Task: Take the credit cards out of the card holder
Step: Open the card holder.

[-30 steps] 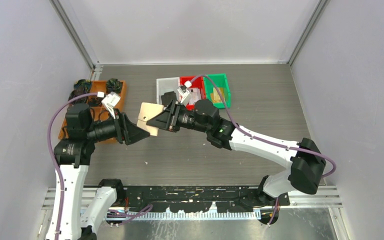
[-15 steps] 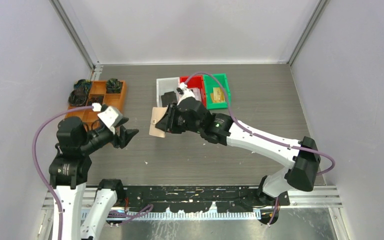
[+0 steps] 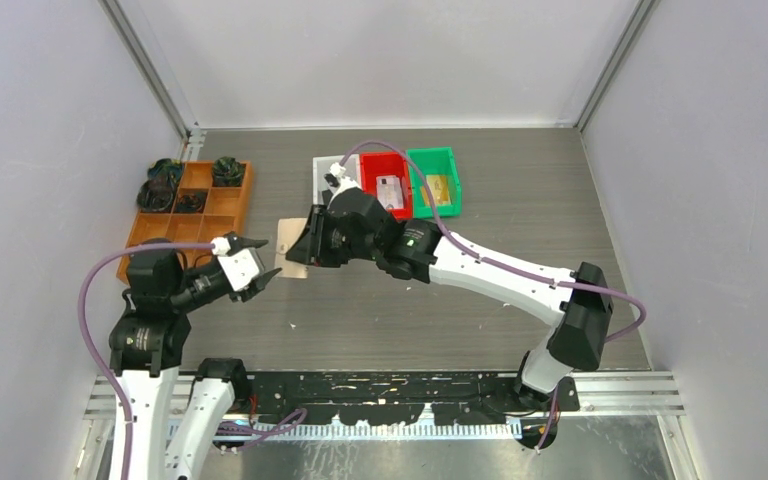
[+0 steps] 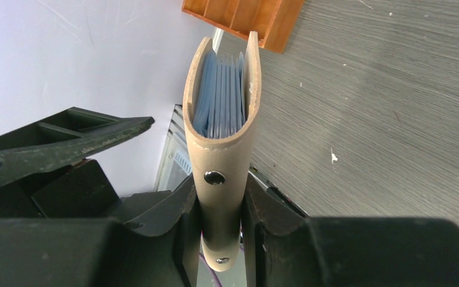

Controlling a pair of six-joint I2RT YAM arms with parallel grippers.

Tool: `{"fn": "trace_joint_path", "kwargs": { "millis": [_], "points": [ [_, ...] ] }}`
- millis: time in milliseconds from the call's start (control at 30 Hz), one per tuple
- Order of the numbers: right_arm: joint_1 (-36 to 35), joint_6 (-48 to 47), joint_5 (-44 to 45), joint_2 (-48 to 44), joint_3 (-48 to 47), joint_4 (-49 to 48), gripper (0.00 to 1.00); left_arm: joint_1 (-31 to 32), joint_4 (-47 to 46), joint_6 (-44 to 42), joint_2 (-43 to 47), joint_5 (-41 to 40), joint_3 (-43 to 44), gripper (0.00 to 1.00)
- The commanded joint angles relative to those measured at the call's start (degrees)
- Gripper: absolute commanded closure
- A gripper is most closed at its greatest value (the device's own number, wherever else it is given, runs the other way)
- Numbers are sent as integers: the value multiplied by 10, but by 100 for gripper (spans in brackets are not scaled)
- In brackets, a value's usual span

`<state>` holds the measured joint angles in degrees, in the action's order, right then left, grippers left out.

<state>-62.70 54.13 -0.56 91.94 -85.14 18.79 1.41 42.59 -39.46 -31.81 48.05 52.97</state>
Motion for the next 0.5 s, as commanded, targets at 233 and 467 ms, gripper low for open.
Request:
{"fn": "trace_joint_path", "kwargs": {
  "millis": [233,467],
  "points": [
    [-11,14,-56,2,-47,-42,99,1,-21,-138,40,-4,-54,56],
    [-18,11,-70,13,-55,-36,99,1,-34,-156,48,2,-60,79]
  ]
}}
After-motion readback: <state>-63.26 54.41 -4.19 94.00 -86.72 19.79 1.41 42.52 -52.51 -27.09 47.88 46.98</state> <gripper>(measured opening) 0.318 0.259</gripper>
